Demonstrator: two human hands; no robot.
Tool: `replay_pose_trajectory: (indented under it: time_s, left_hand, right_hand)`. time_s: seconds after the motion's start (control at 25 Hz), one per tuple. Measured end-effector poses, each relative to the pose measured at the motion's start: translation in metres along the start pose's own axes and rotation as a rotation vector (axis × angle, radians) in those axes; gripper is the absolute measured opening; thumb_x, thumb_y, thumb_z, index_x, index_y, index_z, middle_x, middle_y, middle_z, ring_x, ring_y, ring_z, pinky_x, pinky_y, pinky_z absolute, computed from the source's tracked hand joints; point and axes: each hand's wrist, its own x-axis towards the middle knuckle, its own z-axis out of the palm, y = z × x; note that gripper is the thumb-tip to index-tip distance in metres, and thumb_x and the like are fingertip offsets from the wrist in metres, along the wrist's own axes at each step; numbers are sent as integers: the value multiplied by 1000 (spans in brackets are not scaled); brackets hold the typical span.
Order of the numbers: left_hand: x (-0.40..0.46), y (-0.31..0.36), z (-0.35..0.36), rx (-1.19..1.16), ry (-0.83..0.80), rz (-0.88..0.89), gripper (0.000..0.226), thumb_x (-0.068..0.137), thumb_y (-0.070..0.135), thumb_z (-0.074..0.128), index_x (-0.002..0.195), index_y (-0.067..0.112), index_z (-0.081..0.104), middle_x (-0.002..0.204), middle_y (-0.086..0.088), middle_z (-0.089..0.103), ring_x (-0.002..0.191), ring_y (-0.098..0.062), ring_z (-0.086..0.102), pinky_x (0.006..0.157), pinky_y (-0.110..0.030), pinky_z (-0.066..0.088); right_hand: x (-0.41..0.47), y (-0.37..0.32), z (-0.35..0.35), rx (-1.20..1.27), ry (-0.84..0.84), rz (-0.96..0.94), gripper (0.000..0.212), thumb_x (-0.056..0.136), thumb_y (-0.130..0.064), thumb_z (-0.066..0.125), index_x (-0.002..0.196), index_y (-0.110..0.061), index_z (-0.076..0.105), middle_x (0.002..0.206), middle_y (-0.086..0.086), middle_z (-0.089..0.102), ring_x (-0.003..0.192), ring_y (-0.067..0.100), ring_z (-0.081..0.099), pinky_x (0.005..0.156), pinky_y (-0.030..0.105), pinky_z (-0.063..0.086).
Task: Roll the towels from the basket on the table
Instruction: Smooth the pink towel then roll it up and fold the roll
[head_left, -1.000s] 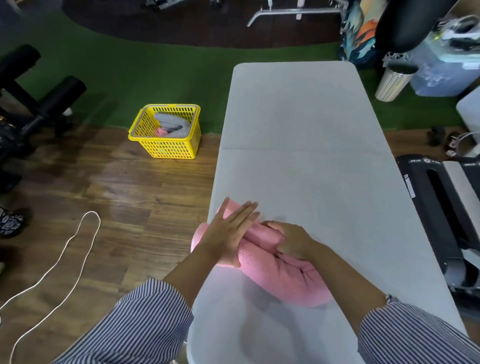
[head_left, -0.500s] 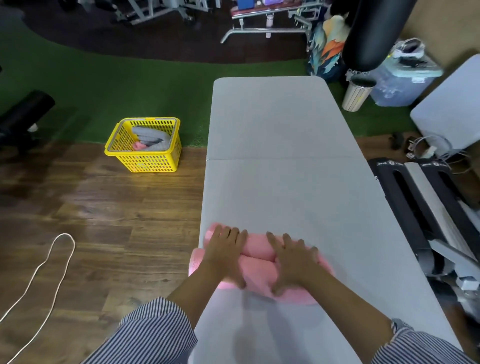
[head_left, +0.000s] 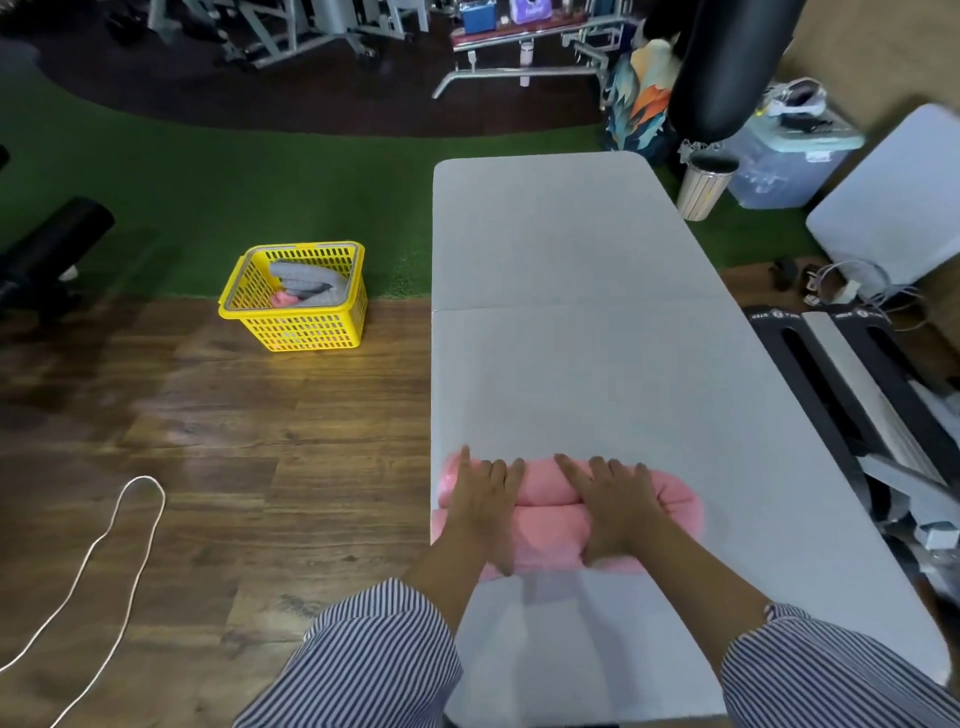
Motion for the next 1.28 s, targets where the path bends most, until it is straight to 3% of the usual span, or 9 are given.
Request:
replay_pose_trajectory:
  time_s: [0.12,0.2,0.32,0.48,0.64,0.96,1.16,1.28]
  left_hand:
    - [-14,4,11,-102,60,-5,106,64,44,74,145,9,15,127,-8,44,114,-26,46,113,-44,20]
    - [-25,10,22,-136,81,-37,96,66,38,70,142,10,18,120,-7,50,104,-26,51,99,-39,34]
    - [-41,20,29,-148,94,-87,92,60,34,69,133,11,17,109,-7,57,91,-25,56,86,-38,42]
    - [-47,23,21,-100,70,-130,89,75,34,63,144,7,14,124,-12,45,108,-30,47,97,-42,34]
    - [-55,-4,12,-76,98,-176,91,76,36,63,146,6,12,128,-14,43,112,-31,47,97,-43,36]
    - [-79,-163,20,-37,76,-387,92,74,44,65,142,8,15,130,-12,44,116,-30,47,99,-41,37]
    - [-77,-286,62,-79,2,-442,91,73,44,62,143,9,15,130,-11,45,116,-29,47,98,-40,38]
    - [-66,-364,75,-51,-3,-400,87,75,42,61,142,9,17,131,-11,44,117,-30,46,99,-41,36]
  right_hand:
    - [-12,-7,7,32,41,27,106,62,-55,64,144,-35,-1,135,6,36,121,29,38,101,53,27]
    - [-20,-14,8,26,82,40,98,65,-53,62,143,-37,4,133,4,39,119,28,41,99,50,29]
    - [-30,-21,13,11,135,21,92,67,-51,60,143,-39,9,131,4,42,115,26,44,96,47,30]
    - [-26,-16,11,-48,162,-32,94,65,-55,58,143,-41,8,130,2,43,111,26,46,90,43,34]
    - [-11,-32,-3,-64,178,-68,96,63,-59,58,142,-41,7,128,2,42,110,27,45,86,42,35]
    - [87,-158,-82,-85,307,-285,94,61,-50,64,140,-37,14,127,6,44,109,29,44,88,45,34]
    - [176,-258,-111,-72,258,-356,95,66,-48,65,142,-35,10,135,8,36,119,31,36,97,54,29]
    - [227,-312,-123,-35,229,-302,96,68,-51,64,142,-37,6,139,9,32,122,31,35,96,54,27]
